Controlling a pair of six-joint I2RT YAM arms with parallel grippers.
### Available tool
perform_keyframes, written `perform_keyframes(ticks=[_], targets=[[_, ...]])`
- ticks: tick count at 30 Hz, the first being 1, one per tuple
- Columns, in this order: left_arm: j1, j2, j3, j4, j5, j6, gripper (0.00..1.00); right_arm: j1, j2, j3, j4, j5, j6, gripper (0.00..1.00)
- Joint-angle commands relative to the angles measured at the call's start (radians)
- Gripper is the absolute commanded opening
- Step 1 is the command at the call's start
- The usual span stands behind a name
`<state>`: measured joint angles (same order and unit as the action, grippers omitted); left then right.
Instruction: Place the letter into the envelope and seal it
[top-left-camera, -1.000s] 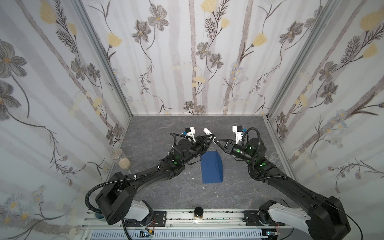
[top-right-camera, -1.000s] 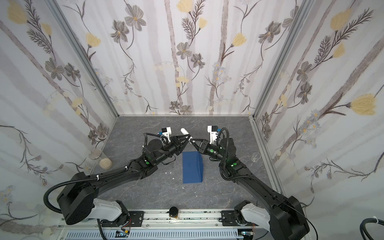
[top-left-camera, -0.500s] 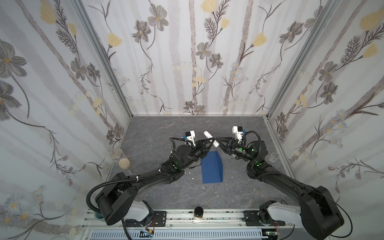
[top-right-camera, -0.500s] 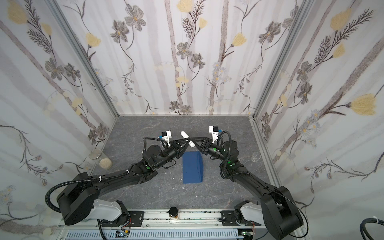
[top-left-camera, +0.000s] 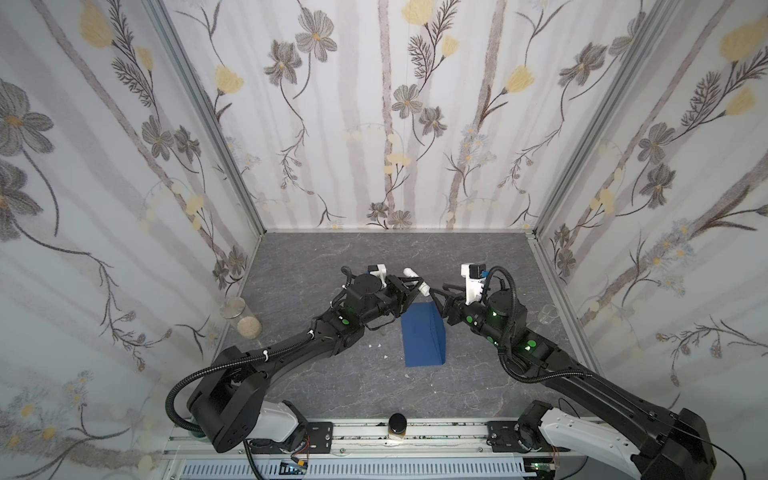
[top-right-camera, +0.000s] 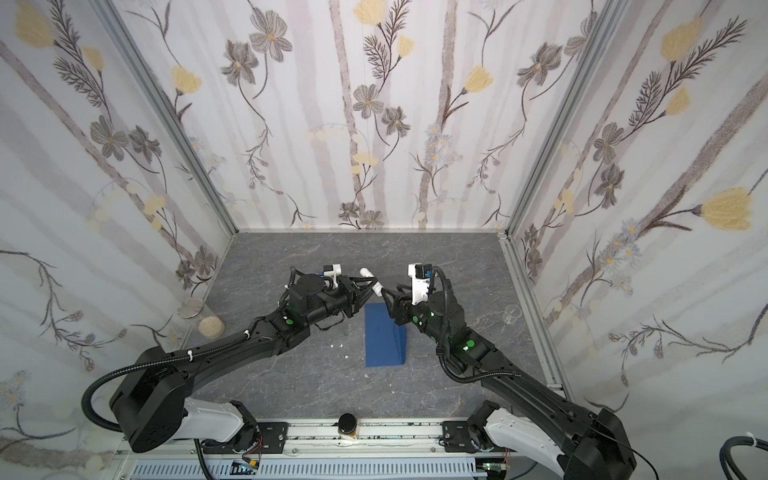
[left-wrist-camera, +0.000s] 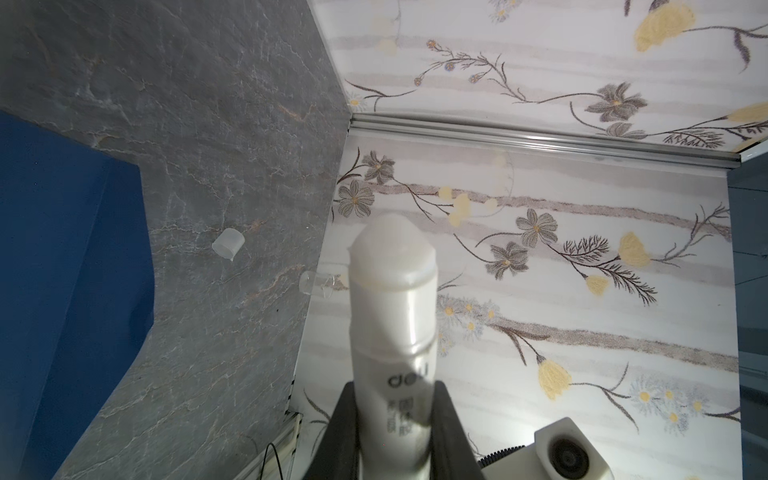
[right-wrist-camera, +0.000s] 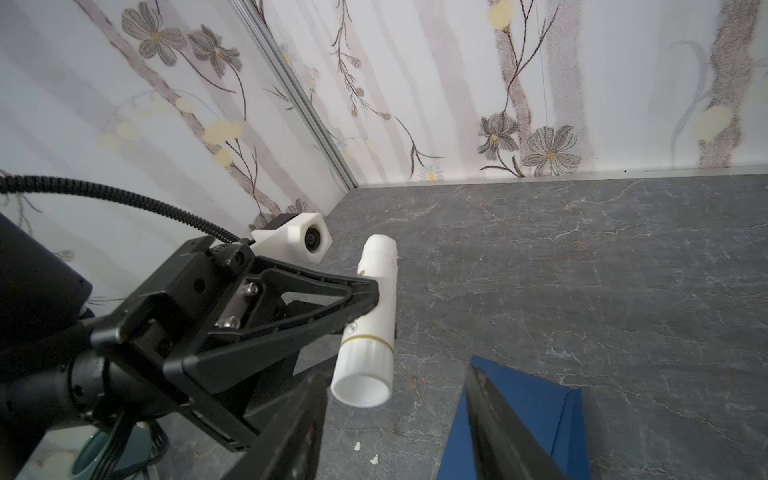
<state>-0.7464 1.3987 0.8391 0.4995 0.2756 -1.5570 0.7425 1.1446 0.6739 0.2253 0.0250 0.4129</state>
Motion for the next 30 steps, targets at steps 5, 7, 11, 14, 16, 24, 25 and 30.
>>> perform_keyframes(ticks=[5, 7, 11, 14, 16, 24, 25, 30], targets=[[0.002, 0.028, 0.040, 0.010, 0.067, -0.046, 0.00, 0.060, 0.082, 0.060, -0.037, 0.139, -0.158, 0.55], [0.002, 0.032, 0.048, 0.010, 0.071, -0.048, 0.00, 0.066, 0.104, 0.073, -0.025, 0.145, -0.166, 0.53], [0.001, 0.039, 0.063, 0.011, 0.080, -0.049, 0.00, 0.067, 0.126, 0.105, -0.006, 0.149, -0.172, 0.49], [-0.001, 0.045, 0.069, 0.011, 0.088, -0.054, 0.00, 0.067, 0.140, 0.118, 0.009, 0.146, -0.174, 0.46], [-0.003, 0.049, 0.073, 0.011, 0.091, -0.055, 0.00, 0.067, 0.151, 0.126, 0.010, 0.146, -0.174, 0.45], [-0.005, 0.049, 0.080, 0.017, 0.096, -0.057, 0.00, 0.069, 0.177, 0.140, 0.021, 0.148, -0.174, 0.38], [-0.005, 0.049, 0.080, 0.017, 0.098, -0.057, 0.00, 0.069, 0.179, 0.141, 0.022, 0.151, -0.173, 0.36], [-0.007, 0.048, 0.072, 0.020, 0.096, -0.058, 0.00, 0.069, 0.191, 0.152, 0.023, 0.149, -0.165, 0.15]])
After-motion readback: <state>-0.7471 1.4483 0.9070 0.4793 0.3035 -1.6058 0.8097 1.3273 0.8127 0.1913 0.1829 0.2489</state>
